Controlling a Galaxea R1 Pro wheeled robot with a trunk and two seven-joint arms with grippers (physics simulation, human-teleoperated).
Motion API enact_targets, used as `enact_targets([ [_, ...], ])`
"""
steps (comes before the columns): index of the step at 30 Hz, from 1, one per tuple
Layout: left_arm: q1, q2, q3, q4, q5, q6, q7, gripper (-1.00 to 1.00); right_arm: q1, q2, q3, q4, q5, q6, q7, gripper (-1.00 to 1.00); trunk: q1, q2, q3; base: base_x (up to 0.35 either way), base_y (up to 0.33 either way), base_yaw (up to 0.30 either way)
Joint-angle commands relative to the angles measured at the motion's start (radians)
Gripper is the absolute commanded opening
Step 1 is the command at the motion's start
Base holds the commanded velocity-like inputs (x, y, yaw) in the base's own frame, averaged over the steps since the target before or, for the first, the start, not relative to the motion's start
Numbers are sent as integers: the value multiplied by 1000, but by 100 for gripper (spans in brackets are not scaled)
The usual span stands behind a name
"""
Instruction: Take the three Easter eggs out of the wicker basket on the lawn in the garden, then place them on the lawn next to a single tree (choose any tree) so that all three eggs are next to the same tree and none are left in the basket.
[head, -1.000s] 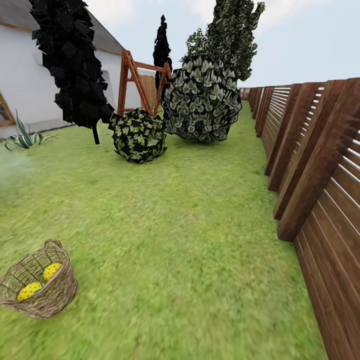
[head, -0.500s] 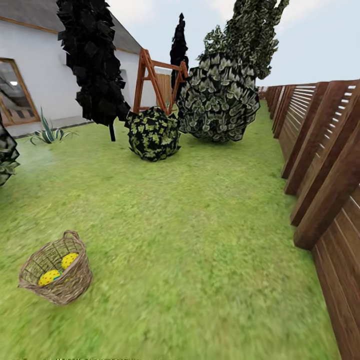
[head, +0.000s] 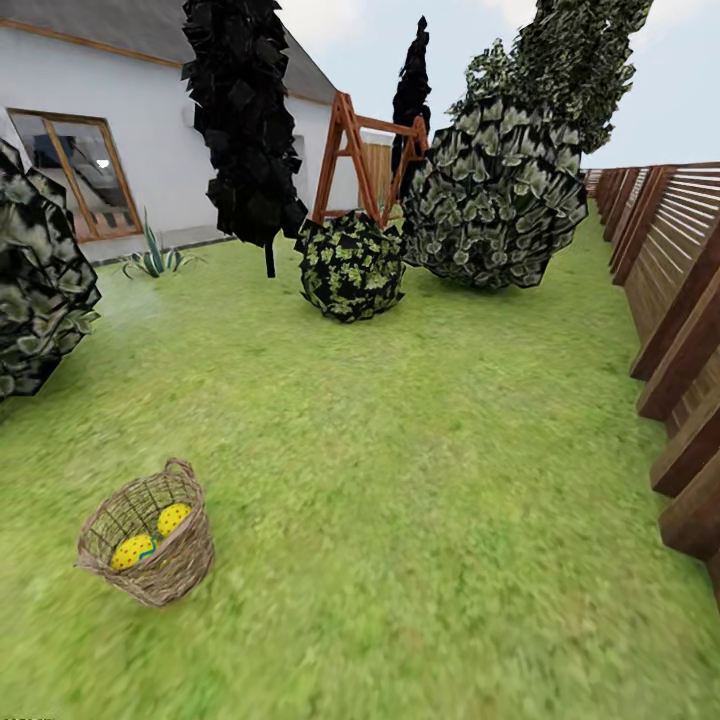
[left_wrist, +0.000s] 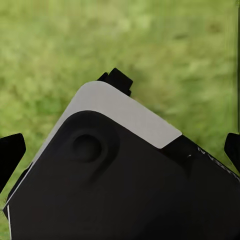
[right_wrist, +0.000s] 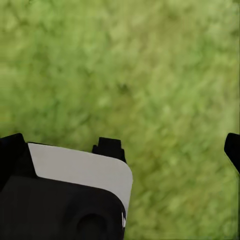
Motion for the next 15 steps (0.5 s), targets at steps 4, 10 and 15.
enact_targets([
  [4,-1,0,8,1,-6,0,3,100,-1,0,3,3,6,-5,-3,100,1,0,-3,324,0,270],
  [10,-1,-1,8,1,-6,0,3,100,-1,0,3,3,7,-5,-2,100,1,0,-7,324,0,270],
  [15,-1,-3,8,1,-6,0,3,100,-1,0,3,3,6,-5,-2,100,1,0,-10,175,0,270],
])
